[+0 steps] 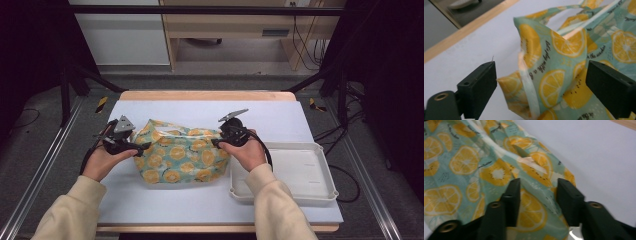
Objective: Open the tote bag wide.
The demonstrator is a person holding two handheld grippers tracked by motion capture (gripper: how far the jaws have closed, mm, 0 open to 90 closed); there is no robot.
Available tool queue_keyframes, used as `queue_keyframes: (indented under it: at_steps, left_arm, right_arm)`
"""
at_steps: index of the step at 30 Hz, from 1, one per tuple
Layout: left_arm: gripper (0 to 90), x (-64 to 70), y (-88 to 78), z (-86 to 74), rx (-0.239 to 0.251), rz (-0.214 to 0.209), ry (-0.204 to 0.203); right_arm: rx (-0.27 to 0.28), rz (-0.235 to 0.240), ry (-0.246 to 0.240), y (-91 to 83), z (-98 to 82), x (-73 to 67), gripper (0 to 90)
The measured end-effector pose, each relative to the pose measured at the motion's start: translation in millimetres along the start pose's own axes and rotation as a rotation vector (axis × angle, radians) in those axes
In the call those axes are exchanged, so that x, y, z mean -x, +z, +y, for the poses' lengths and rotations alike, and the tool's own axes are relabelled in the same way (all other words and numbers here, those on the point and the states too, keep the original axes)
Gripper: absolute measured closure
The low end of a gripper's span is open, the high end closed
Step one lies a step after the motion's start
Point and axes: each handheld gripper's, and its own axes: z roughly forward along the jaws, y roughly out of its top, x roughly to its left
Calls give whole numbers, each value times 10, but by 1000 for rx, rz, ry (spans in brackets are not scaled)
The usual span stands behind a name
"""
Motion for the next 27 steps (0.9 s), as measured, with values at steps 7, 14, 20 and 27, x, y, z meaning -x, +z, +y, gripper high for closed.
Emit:
queue_keyframes:
  at_steps: [7, 14, 20, 27]
  left_arm:
    - [574, 36, -33, 5, 16, 5, -44]
    - [816, 183, -218, -56, 49, 1, -16]
    - [826, 429, -547, -320, 154, -35, -5]
    - [827, 656, -479, -776, 74, -72, 15]
  right_arm:
    - [109, 12, -49, -137, -50, -135, 885]
    - [192, 19, -161, -408, -154, -369, 870]
    - [162, 43, -242, -518, -545, -622, 883]
    - [33, 49, -229, -317, -903, -724, 889]
